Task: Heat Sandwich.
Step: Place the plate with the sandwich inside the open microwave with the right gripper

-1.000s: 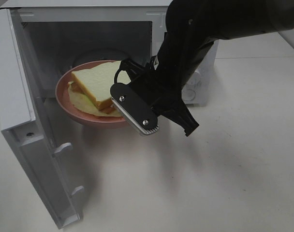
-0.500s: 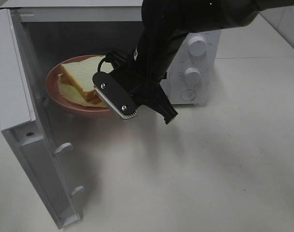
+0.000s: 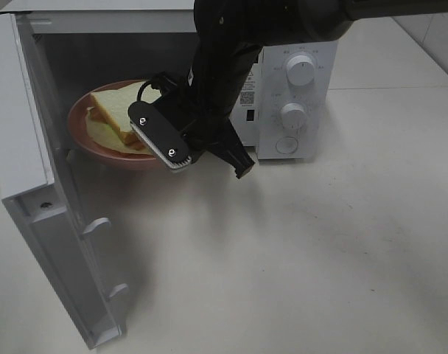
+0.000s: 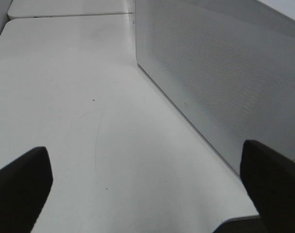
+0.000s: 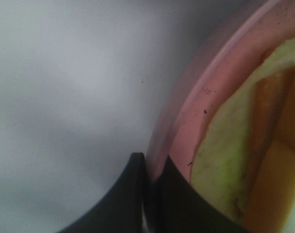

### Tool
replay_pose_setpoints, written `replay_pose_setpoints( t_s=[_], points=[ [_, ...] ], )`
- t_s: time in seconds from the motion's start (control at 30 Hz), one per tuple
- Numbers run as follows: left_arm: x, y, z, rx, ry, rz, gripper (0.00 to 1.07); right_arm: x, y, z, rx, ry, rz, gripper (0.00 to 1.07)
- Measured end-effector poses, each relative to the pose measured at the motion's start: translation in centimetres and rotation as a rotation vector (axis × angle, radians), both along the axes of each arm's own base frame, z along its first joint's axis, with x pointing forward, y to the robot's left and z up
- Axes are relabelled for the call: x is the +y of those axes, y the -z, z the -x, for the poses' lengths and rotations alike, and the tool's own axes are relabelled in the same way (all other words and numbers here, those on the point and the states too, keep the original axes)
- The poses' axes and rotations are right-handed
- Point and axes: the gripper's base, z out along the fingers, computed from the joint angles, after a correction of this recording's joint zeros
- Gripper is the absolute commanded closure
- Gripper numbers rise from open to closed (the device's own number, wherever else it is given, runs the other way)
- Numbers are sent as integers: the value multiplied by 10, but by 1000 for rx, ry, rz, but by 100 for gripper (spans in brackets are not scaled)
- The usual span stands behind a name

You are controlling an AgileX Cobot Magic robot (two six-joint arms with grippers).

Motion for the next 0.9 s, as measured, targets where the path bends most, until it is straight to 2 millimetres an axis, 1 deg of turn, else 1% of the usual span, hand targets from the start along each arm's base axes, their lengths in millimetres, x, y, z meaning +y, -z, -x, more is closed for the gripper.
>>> replay_pose_setpoints(
  t_s=[0.2,0.4,0.67,0.9],
  points=[
    [0,0,0,0,0,0,9,8,3,-14,-13,65,9,107],
    [0,0,0,0,0,0,9,14,4,-25,-33,88,13,107],
    [0,0,0,0,0,0,9,29,13,-44,-54,121,1,107],
    [0,0,0,0,0,0,9,38,13,-56,-81,144,-25,107]
  ],
)
